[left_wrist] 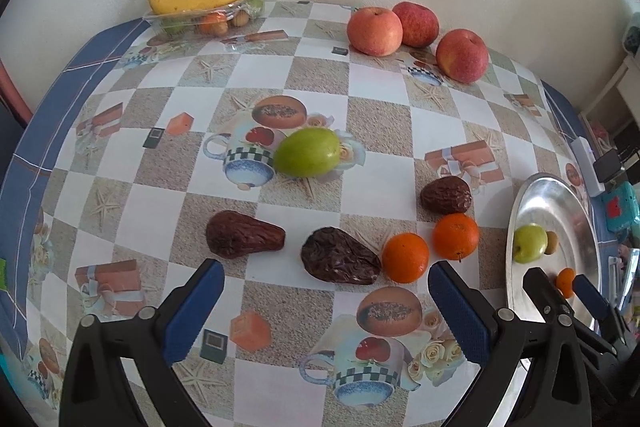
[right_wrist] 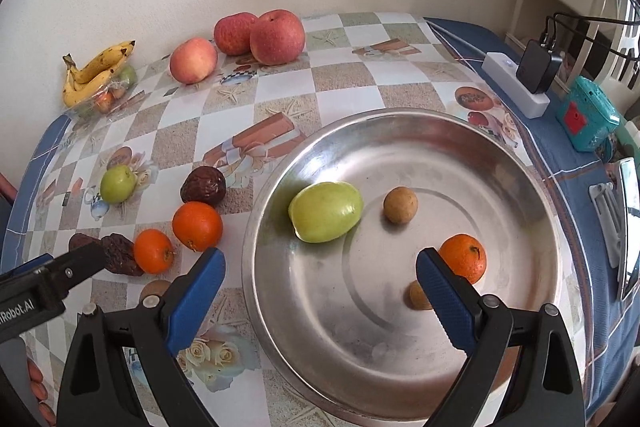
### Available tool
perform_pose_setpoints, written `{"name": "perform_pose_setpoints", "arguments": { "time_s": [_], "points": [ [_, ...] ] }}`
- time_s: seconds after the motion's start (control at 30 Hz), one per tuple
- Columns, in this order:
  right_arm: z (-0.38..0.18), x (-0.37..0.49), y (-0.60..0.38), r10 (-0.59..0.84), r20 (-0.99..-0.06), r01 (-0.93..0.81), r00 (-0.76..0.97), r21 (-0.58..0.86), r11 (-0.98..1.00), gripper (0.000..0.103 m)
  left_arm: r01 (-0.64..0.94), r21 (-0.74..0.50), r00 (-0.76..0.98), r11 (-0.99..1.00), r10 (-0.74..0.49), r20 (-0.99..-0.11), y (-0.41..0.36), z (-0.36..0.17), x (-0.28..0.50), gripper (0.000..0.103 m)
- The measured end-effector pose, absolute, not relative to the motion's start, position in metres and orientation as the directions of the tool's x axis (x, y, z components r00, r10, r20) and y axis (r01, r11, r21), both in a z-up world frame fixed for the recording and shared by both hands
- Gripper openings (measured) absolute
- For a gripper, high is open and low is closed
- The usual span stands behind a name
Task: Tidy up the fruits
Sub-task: 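Move both open tools back toward the dates and oranges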
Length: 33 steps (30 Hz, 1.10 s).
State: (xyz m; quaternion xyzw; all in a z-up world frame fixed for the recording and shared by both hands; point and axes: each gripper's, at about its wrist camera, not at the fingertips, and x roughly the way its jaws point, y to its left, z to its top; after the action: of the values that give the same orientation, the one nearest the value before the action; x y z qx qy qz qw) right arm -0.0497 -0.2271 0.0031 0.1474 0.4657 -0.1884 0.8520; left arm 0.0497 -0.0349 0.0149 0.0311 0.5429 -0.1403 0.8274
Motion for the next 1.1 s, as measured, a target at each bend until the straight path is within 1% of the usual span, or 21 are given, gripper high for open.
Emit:
{"name": "perform_pose_setpoints", "arguments": {
  "time_s": [0.1,0.2,0.4,0.57,0.73,0.9,1.1],
  "points": [
    [0.006,-0.049,-0.223,-0.173,-0.842,0.439,0.511,0.083,0.895,0.097,0.262,-0.101,0.379,0.960,-0.199,-0.904,-0.026,0.019,0.057,0.103],
    [0.006,-0.045,-0.216,-0.189,-0.844,0.427,0.501,0.051,0.903,0.097,0.248,-0.090,0.398,0.965,-0.186,-0.898,-0.013,0.023,0.065,0.103],
    [0.011,-0.034,-0.205,-0.150,-0.856,0.418,0.495,0.083,0.905,0.097,0.177,-0.061,0.443,0.982,-0.134,-0.887,0.022,0.031,0.084,0.103],
    [0.016,-0.015,-0.191,-0.086,-0.861,0.395,0.502,0.139,0.908,0.097,0.095,-0.138,0.420,0.986,-0.166,-0.892,0.050,0.026,0.098,0.103],
    [0.018,0.007,-0.177,-0.071,-0.873,0.390,0.482,0.141,0.910,0.097,0.056,-0.156,0.405,0.986,-0.165,-0.899,0.060,0.019,0.105,0.103],
    [0.020,0.023,-0.171,-0.012,-0.854,0.370,0.519,0.212,0.904,0.097,0.045,-0.200,0.389,0.979,-0.202,-0.899,0.060,0.010,0.111,0.103],
    [0.005,0.028,-0.176,0.004,-0.873,0.358,0.489,0.205,0.911,0.097,0.083,-0.199,0.338,0.976,-0.216,-0.916,0.044,-0.004,0.113,0.103]
  ]
}}
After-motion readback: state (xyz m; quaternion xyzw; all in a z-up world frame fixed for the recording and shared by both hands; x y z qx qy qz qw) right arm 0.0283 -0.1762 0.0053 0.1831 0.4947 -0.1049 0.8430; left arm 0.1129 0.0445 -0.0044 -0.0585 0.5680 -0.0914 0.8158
